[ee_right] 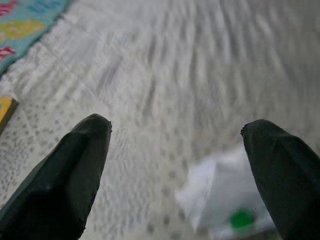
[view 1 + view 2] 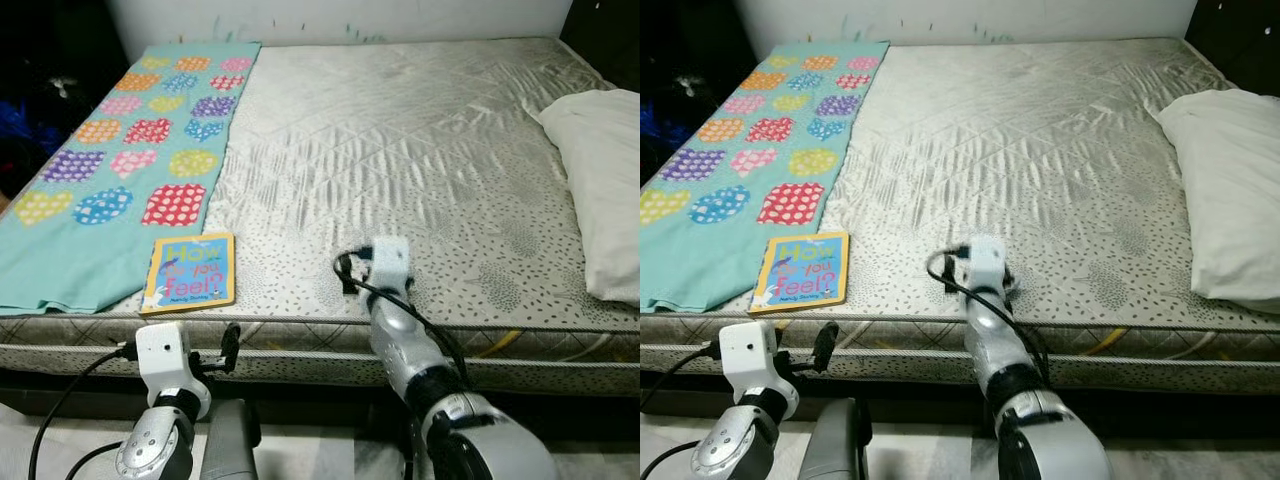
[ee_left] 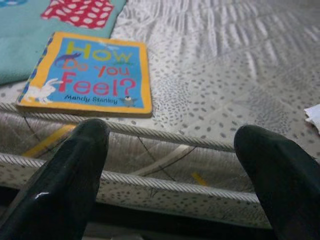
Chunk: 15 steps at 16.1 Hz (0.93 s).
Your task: Clean up the room
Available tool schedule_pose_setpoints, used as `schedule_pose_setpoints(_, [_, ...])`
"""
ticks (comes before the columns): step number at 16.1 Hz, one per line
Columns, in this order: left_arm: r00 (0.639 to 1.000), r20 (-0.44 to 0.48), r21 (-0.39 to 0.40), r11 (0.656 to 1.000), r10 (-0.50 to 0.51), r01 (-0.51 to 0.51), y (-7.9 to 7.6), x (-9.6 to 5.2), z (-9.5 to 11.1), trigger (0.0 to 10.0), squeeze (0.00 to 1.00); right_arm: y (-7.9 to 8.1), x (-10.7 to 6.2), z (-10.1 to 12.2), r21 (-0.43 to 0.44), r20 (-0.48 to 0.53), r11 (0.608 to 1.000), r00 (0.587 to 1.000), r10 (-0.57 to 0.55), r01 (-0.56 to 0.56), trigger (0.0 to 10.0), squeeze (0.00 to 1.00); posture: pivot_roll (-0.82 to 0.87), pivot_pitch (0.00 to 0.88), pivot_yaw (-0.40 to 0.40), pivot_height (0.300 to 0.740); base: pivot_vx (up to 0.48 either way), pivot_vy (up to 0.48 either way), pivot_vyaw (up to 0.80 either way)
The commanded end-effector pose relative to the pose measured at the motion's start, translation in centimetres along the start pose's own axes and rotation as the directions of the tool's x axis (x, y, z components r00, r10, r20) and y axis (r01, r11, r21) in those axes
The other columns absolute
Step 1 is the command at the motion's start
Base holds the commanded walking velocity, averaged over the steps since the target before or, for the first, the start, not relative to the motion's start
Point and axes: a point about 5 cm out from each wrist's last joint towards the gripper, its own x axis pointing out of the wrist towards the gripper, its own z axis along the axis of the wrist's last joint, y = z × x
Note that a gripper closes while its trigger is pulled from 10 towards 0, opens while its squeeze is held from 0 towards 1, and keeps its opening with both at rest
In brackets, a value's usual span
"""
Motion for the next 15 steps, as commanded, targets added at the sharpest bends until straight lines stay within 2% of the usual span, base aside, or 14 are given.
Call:
schedule_pose_setpoints(1, [1.0,-0.004,0.016,1.0,0.014,-0.014,0.0,-0.3,0.1,10.0,0.0,2.0,-0.2,-0.1,-0.077,0.005,0.995,0.998,0.06,-0.059,10.0,0.0,0.24,0.072,0.015,0.555,0.0,0.0,0.0])
schedule_pose_setpoints(4, [1.0,-0.008,0.017,1.0,0.016,-0.016,-0.1,-0.4,0.1,10.0,0.0,1.6,-0.8,-2.4,-0.184,-0.091,0.981,0.995,0.04,-0.056,10.0,0.0,0.24,0.075,0.013,0.555,0.0,0.0,0.0])
schedule_pose_setpoints(5, [1.0,-0.008,0.016,1.0,0.019,-0.019,-0.1,-0.4,0.1,10.0,0.0,1.8,-1.1,-3.1,-0.261,-0.106,0.963,0.993,0.046,-0.073,10.0,0.0,0.25,0.075,0.009,0.555,0.0,0.0,0.0])
schedule_pose_setpoints(7, [1.0,-0.01,0.017,1.0,0.024,-0.024,-0.1,-0.5,0.0,10.0,0.0,2.4,-1.6,-4.0,-0.308,-0.13,0.945,0.989,0.073,-0.11,10.0,0.0,0.25,0.075,0.009,0.555,0.0,0.0,0.0])
schedule_pose_setpoints(10, [1.0,-0.012,0.017,1.0,0.023,-0.022,-0.4,-0.6,0.1,10.0,0.0,2.4,-2.1,-5.5,-0.312,-0.225,0.943,0.973,0.048,-0.118,10.0,0.0,0.26,0.082,0.004,0.555,0.0,0.0,0.0])
schedule_pose_setpoints(13, [1.0,-0.017,0.02,0.999,0.027,-0.026,-0.4,-0.7,0.0,10.0,0.0,1.6,-1.5,-4.9,-0.238,-0.252,0.968,0.968,0.018,-0.08,10.0,0.0,0.25,0.086,0.003,0.555,0.0,0.0,0.0])
schedule_pose_setpoints(14, [0.999,-0.018,0.02,0.999,0.027,-0.027,-0.4,-0.7,0.0,10.0,0.0,1.4,-1.5,-4.9,-0.258,-0.266,0.962,0.964,0.019,-0.09,10.0,0.0,0.25,0.087,0.004,0.555,0.0,0.0,0.0])
schedule_pose_setpoints(15, [1.0,-0.017,0.021,0.999,0.025,-0.025,-0.4,-0.7,0.0,10.0,0.0,1.2,-1.4,-4.9,-0.235,-0.278,0.968,0.96,0.02,-0.088,10.0,0.0,0.25,0.087,0.004,0.555,0.0,0.0,0.0])
